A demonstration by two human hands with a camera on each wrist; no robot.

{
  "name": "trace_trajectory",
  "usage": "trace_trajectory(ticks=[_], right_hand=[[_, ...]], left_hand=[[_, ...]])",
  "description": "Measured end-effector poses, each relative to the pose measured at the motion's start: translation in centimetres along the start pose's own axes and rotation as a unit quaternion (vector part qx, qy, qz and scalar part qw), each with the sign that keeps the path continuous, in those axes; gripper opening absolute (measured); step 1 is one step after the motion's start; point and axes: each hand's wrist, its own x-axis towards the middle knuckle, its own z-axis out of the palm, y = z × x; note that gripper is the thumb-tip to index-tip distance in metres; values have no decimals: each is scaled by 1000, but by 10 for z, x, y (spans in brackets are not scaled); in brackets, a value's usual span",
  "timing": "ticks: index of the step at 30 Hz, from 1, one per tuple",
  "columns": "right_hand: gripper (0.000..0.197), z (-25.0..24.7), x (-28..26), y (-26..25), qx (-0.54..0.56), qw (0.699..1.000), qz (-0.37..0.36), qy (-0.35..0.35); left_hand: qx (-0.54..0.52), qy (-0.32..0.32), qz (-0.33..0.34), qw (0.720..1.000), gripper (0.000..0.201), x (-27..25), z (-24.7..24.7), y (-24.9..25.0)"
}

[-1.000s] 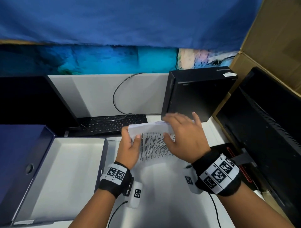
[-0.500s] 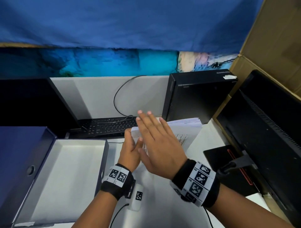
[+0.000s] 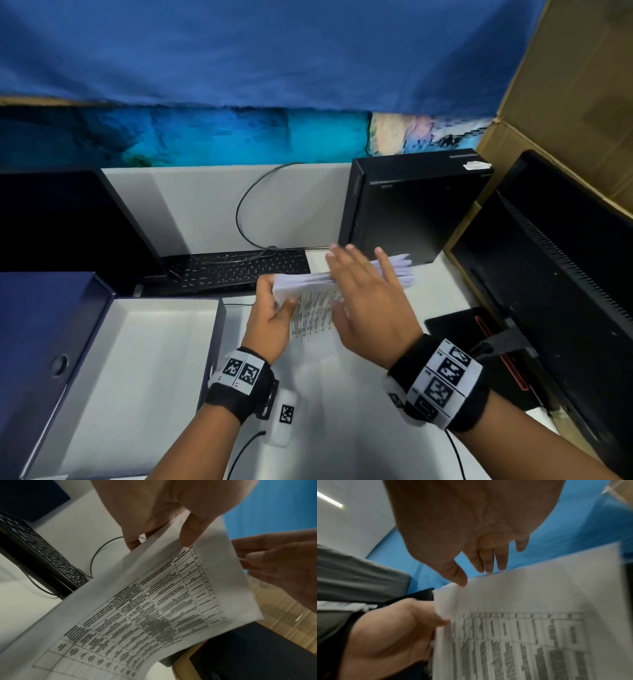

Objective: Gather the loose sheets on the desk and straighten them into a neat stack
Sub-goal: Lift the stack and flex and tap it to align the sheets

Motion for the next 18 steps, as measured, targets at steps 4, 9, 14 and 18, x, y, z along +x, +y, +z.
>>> trace_trajectory(ticks=[4, 9, 14, 18], right_hand=[[60, -3, 1, 47, 60, 991, 118, 12], [50, 28, -6, 90, 348, 912, 212, 30], [21, 47, -4, 96, 496, 829, 253, 48], [16, 33, 0, 74, 509, 829, 190, 132]], left_hand=[[-4, 6, -7, 1000, 39, -1, -4, 4], [-14, 14, -13, 1000, 40, 3, -4, 2], [-31, 31, 14, 999, 40, 12, -2, 12], [-22, 64, 68, 995, 35, 17, 0, 33]])
